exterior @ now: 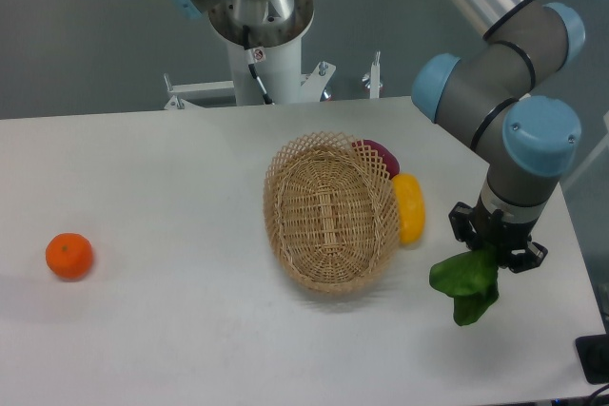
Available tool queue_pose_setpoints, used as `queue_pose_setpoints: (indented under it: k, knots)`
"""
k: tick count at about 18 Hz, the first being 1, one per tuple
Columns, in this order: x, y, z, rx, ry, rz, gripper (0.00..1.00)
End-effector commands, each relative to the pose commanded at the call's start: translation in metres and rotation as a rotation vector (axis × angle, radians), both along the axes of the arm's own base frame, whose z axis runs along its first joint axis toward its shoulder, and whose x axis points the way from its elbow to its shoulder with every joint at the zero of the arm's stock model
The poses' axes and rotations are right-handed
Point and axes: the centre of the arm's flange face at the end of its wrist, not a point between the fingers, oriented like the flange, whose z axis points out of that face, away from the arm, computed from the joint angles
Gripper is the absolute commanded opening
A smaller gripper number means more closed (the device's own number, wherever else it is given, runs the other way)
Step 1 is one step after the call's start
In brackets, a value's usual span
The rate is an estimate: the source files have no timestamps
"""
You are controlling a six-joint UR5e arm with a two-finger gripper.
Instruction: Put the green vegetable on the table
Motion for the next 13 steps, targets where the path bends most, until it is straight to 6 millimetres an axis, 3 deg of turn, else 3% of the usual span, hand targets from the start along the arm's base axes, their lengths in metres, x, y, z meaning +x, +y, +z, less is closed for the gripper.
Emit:
queue_pose_setpoints:
  k: [13]
  knots:
    - [0.0074,0.0021,0.0008,0.0,-0.006,0.027,0.27]
